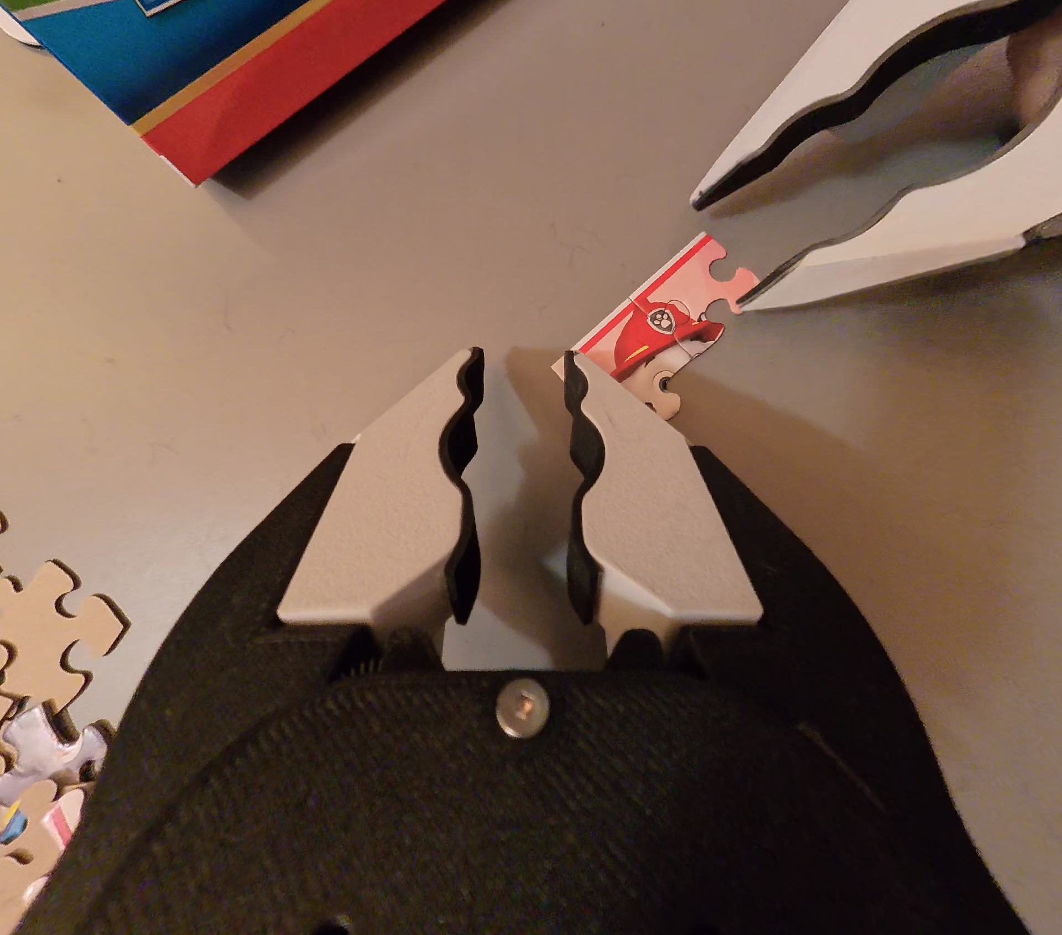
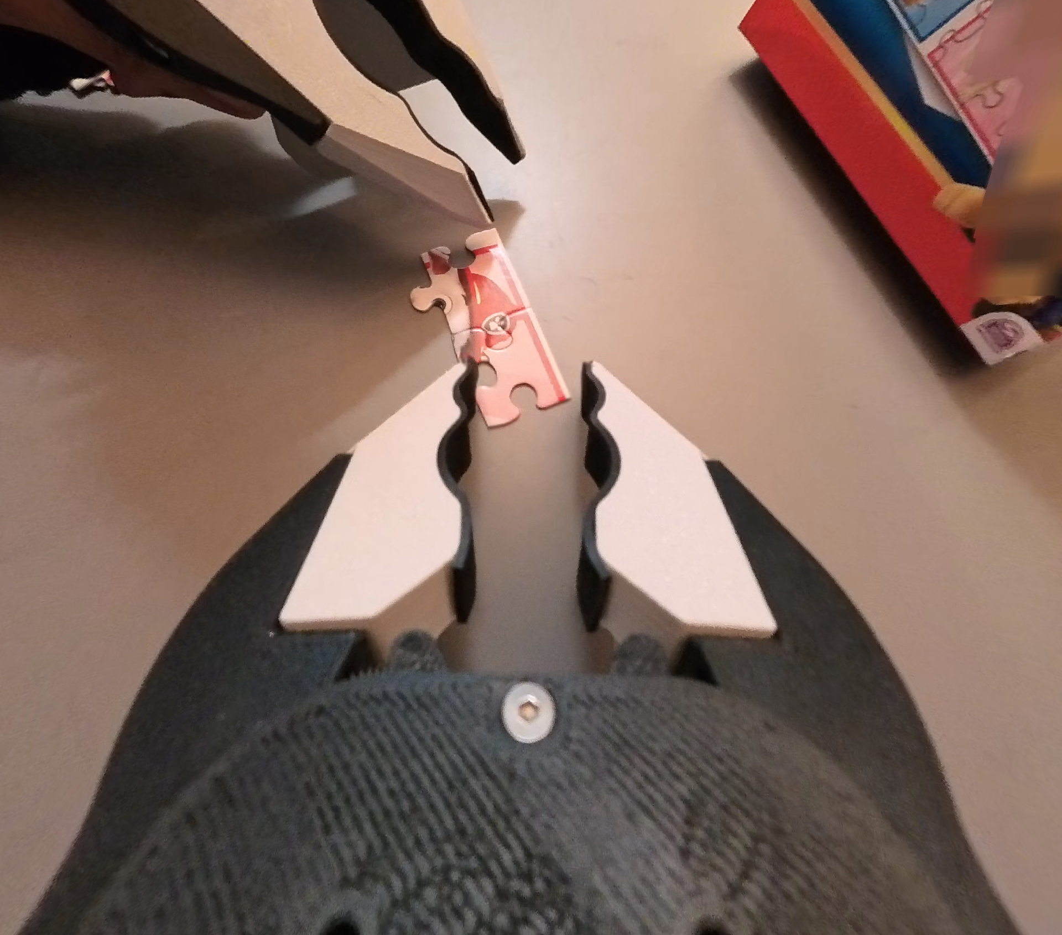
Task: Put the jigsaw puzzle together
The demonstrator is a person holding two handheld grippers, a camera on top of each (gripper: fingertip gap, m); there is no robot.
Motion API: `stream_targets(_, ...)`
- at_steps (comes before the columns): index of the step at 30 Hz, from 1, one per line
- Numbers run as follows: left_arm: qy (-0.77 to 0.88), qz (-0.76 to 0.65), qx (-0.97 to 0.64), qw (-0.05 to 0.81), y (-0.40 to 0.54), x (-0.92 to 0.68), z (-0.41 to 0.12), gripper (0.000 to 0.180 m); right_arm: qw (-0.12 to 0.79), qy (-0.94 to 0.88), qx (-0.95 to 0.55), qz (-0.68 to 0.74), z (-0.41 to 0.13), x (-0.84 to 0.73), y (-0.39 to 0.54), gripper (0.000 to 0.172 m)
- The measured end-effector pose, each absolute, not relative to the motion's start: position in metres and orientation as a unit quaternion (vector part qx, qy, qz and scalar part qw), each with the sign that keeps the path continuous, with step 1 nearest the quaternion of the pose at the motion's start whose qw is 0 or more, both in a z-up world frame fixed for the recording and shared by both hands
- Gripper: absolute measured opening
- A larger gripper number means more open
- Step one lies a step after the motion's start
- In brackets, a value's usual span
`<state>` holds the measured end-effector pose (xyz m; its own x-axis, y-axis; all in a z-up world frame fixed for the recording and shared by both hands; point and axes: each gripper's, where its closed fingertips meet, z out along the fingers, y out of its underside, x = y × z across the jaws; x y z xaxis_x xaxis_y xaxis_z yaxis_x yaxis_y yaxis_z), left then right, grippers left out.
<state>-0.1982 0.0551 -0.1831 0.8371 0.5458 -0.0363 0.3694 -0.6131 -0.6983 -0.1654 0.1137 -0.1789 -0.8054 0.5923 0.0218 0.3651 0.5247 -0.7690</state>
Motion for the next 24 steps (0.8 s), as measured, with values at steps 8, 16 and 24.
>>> stream_targets(8, -0.255, 0.130, -0.887, 0.362, 0.055, -0.199, -0.180, 0.024, 0.113, -0.875, -0.276, 0.381, -0.190, -0.158, 0.118, 0.036)
stream_targets(16, -0.253, 0.131, -0.888, 0.362, 0.055, -0.199, -0.180, 0.023, 0.117, -0.873, -0.278, 0.384, -0.191, -0.160, 0.118, 0.032)
stream_targets(24, -0.252, 0.131, -0.889, 0.359, 0.055, -0.198, -0.181, 0.023, 0.118, -0.876, -0.272, 0.380, -0.191, -0.158, 0.116, 0.033)
